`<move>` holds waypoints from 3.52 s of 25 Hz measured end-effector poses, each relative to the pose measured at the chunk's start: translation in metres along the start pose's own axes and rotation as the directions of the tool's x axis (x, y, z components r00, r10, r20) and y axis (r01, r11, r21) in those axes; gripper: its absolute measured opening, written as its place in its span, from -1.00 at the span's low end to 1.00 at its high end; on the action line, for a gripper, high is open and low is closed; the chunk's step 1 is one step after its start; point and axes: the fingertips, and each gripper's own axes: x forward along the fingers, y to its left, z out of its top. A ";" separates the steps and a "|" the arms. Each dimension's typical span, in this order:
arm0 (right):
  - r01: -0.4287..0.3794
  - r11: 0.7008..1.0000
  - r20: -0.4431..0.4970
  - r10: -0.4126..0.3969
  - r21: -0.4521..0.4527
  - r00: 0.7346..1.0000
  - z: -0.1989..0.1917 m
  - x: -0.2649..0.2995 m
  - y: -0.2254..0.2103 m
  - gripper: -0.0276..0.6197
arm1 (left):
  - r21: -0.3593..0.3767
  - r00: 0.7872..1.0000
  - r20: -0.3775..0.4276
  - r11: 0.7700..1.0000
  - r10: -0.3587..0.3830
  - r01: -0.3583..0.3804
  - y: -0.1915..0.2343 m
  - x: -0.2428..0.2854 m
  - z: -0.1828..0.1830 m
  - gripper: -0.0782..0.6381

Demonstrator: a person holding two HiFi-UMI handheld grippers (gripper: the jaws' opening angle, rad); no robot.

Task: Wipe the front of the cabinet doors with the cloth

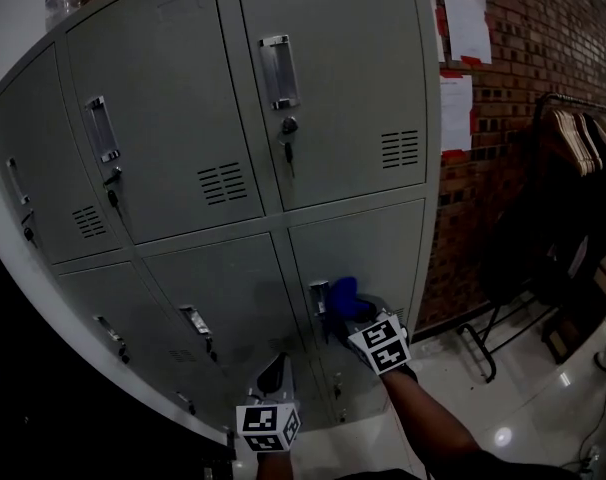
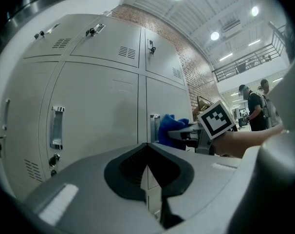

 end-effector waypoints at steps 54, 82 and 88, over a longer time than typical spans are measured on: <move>0.064 0.998 -0.060 -0.063 0.021 0.996 -0.056 -0.020 -0.031 -0.75 | -0.002 1.000 -0.027 1.000 -0.016 0.015 -0.010 0.016 -0.013 -0.74; 0.094 0.996 -0.112 -0.092 0.012 0.989 -0.078 -0.024 -0.052 -0.75 | -0.014 1.000 -0.018 1.000 -0.005 0.005 0.001 0.025 -0.011 -0.74; 0.161 0.987 -0.136 -0.157 0.020 0.978 -0.093 -0.040 -0.087 -0.74 | -0.008 0.999 -0.023 1.000 -0.024 0.024 -0.009 0.033 -0.013 -0.74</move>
